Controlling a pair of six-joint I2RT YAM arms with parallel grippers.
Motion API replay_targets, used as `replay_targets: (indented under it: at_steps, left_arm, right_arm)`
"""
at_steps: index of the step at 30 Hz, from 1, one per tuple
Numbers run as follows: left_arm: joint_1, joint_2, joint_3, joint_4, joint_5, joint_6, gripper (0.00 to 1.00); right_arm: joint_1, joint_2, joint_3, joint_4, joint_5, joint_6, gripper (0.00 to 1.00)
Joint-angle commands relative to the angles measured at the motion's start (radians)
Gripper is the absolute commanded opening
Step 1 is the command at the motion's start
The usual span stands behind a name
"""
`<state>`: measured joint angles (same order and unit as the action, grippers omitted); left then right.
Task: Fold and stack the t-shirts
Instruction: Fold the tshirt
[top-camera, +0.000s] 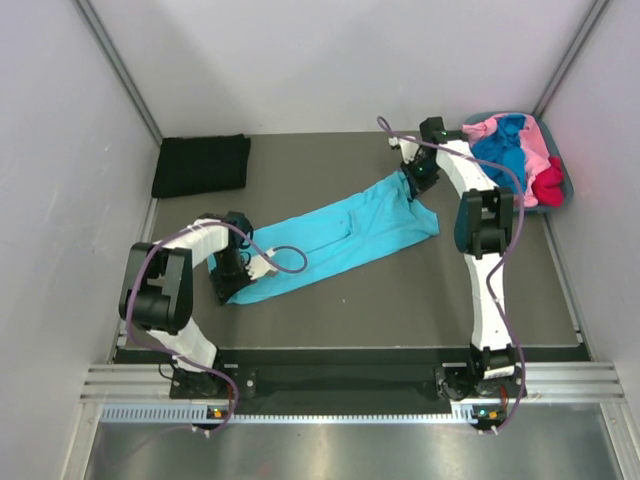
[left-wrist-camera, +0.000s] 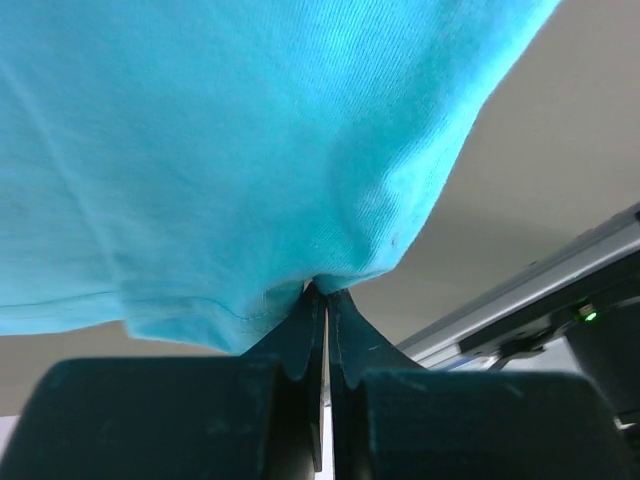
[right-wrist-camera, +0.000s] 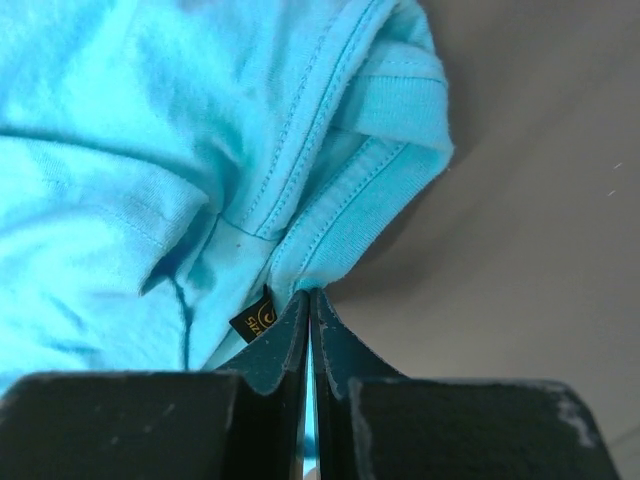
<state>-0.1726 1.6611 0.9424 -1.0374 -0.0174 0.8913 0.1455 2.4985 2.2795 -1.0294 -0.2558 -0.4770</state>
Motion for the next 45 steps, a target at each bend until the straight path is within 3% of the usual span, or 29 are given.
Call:
replay_targets:
  at_steps: [1, 9, 16, 22, 35, 45]
  left_arm:
    - [-0.010, 0.014, 0.064, -0.101, 0.011, 0.118, 0.00]
    - [-0.157, 0.034, 0.154, -0.291, 0.161, 0.210, 0.00]
    - [-0.401, 0.089, 0.211, -0.326, 0.287, 0.192, 0.00]
    - [-0.522, 0.201, 0.343, -0.325, 0.399, 0.147, 0.00]
    - [-0.574, 0.255, 0.512, -0.340, 0.478, 0.084, 0.00]
    - [-0.732, 0.285, 0.527, -0.236, 0.547, -0.044, 0.00]
  right_arm:
    - [0.023, 0.011, 0.038, 0.152, 0.075, 0.002, 0.00]
    - [0.052, 0.066, 0.166, 0.355, 0.132, 0.020, 0.00]
    - [0.114, 0.100, 0.163, 0.629, 0.167, -0.008, 0.00]
    - [0.170, 0.160, 0.181, 0.805, 0.185, -0.038, 0.00]
    - [0.238, 0.261, 0.216, 1.144, 0.250, -0.114, 0.00]
    - [0.281, 0.322, 0.253, 1.292, 0.291, -0.118, 0.00]
